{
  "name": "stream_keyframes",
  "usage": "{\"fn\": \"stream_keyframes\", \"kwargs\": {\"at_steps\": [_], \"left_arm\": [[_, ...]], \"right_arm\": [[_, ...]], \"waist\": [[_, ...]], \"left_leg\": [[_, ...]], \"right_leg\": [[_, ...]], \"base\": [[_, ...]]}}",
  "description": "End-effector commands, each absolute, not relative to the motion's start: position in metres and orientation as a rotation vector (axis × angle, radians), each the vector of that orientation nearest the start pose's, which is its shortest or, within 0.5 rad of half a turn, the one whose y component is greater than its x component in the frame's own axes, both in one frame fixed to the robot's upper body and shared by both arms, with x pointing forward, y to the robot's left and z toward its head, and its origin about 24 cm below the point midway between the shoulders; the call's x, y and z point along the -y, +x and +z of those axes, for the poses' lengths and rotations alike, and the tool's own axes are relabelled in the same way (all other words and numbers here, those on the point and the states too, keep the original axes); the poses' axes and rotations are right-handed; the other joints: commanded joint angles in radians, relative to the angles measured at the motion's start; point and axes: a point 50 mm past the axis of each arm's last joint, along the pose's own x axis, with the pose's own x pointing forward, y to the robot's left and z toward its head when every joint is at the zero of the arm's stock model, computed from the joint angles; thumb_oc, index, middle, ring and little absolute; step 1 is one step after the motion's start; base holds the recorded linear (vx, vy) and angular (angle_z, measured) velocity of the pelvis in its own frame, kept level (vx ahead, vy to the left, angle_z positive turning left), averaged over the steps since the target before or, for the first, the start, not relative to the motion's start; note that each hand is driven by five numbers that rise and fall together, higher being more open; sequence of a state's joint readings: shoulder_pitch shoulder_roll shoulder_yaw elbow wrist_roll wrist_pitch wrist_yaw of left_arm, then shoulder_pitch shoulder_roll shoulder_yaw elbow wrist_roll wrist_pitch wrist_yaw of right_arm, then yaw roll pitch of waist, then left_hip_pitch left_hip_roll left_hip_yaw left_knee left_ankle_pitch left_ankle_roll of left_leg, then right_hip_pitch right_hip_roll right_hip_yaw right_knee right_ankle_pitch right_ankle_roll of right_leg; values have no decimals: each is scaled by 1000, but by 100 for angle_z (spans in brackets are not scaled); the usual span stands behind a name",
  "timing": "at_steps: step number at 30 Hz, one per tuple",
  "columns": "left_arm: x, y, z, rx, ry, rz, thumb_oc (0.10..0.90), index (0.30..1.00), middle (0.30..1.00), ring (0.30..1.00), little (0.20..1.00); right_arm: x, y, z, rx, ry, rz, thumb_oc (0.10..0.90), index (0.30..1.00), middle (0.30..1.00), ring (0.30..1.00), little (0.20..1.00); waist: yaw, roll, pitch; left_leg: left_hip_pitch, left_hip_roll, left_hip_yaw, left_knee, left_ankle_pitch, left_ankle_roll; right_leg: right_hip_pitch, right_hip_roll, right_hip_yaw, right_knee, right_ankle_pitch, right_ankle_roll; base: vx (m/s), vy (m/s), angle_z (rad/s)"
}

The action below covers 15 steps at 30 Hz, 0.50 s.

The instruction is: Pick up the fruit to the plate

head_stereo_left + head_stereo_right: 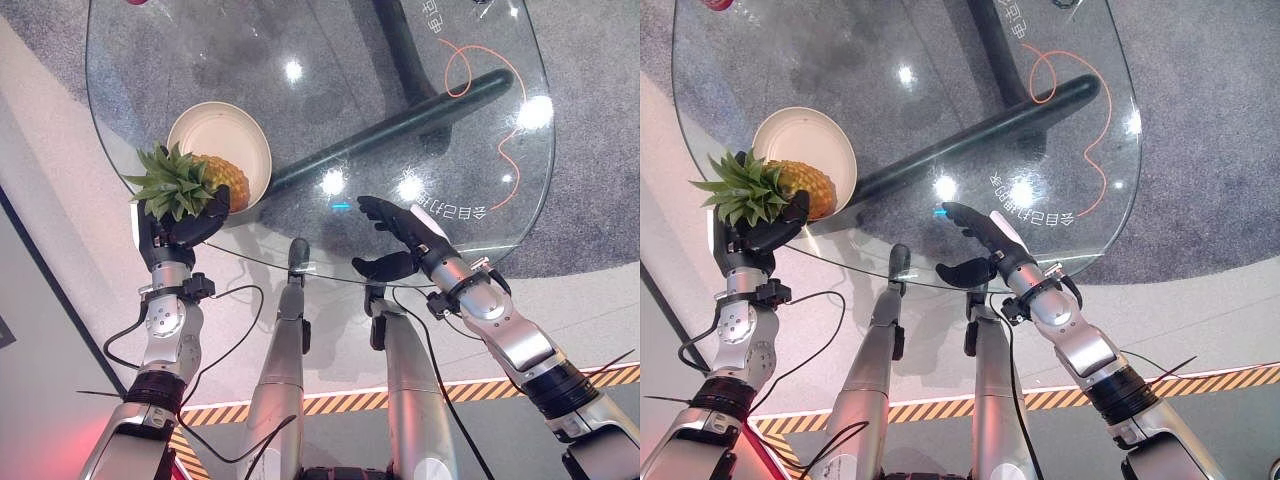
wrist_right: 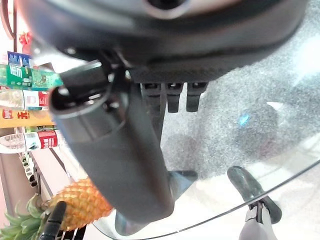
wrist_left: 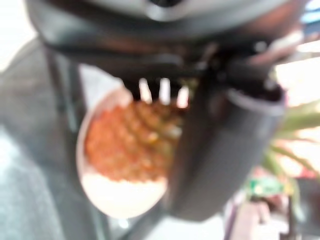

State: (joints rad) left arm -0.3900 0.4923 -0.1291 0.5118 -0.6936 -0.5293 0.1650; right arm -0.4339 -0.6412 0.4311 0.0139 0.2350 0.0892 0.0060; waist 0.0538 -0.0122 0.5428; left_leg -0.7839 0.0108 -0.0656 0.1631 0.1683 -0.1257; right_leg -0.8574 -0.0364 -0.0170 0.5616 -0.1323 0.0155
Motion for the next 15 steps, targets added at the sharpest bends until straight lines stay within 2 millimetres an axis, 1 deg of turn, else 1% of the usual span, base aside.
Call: {"fn": "stream_keyframes", "kwargs": {"at_steps": [1,5,8,15], "left_arm": [[-250,305,85,322,-176,234,800,900,900,900,900],[-252,303,87,337,-174,245,800,900,900,900,900],[-253,303,92,369,-185,247,800,900,900,900,900],[-246,304,102,386,-138,200,800,900,900,900,900]], "right_arm": [[147,291,153,334,-501,462,800,900,900,900,900],[148,291,153,332,-501,459,800,900,900,900,900],[147,291,153,329,-502,459,800,900,900,900,900],[147,290,154,331,-501,458,800,900,900,900,900]], "waist": [[-53,31,-23],[-52,34,-23],[-52,34,-23],[-54,37,-23]], "left_leg": [[43,-124,70,128,-152,118],[44,-123,70,129,-151,118],[45,-122,72,131,-151,117],[48,-122,75,131,-151,121]], "right_leg": [[66,27,-50,-225,146,80],[67,26,-50,-225,146,79],[70,26,-49,-224,144,78],[71,27,-45,-222,144,77]], "base": [[0,0,0],[0,0,0],[0,0,0],[0,0,0]]}}
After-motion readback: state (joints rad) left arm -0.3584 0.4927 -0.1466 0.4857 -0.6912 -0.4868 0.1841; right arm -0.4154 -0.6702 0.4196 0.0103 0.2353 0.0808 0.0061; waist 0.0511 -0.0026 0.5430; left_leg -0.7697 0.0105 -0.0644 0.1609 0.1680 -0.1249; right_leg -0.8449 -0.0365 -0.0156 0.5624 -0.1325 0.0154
